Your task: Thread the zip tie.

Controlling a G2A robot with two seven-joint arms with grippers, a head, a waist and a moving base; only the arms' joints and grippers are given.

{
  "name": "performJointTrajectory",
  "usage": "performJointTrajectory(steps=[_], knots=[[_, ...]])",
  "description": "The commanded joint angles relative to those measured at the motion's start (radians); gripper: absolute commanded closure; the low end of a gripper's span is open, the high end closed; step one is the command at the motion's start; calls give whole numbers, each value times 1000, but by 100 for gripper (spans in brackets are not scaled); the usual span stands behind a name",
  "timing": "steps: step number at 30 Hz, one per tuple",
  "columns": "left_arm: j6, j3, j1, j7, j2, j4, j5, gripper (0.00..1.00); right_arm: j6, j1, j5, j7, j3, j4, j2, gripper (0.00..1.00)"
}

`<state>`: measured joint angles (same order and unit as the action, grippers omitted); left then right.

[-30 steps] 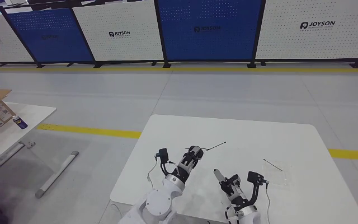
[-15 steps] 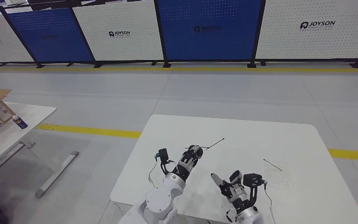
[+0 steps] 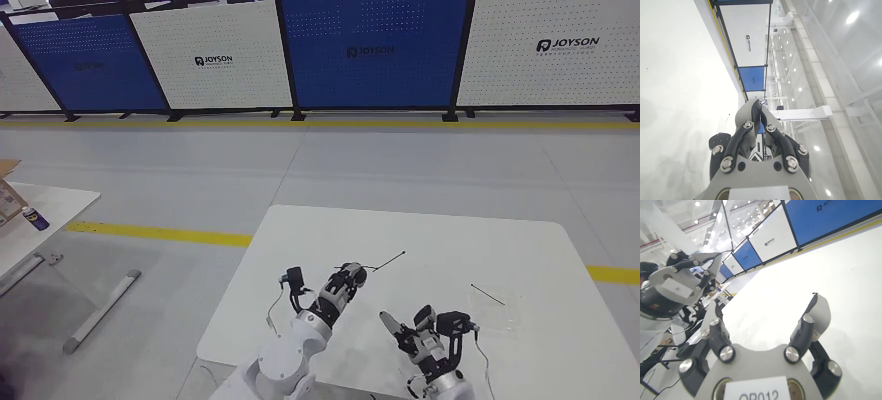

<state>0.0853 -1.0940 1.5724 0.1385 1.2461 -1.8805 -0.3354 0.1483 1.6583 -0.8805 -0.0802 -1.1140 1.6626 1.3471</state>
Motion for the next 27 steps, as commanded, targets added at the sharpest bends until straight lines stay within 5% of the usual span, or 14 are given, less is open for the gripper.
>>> performJointTrajectory(steps=[1, 3, 14, 22, 27], knots=[[8, 2, 3, -18, 0, -4, -6, 100, -44, -3, 6, -19, 4, 8, 3, 0], [12, 2, 6, -23, 1, -8, -18, 100, -90, -10, 3, -4, 19, 12, 8, 0], [8, 7, 2, -23, 3, -3, -23, 100, -95, -15, -26, 5, 22, 1, 6, 0], [5, 12, -1, -33, 6, -4, -16, 100, -186, -25, -124, -39, 46, -4, 11, 0], [3, 17, 1, -39, 8, 6, -8, 100, -118, -42, -63, 29, 43, -32, 11, 0]])
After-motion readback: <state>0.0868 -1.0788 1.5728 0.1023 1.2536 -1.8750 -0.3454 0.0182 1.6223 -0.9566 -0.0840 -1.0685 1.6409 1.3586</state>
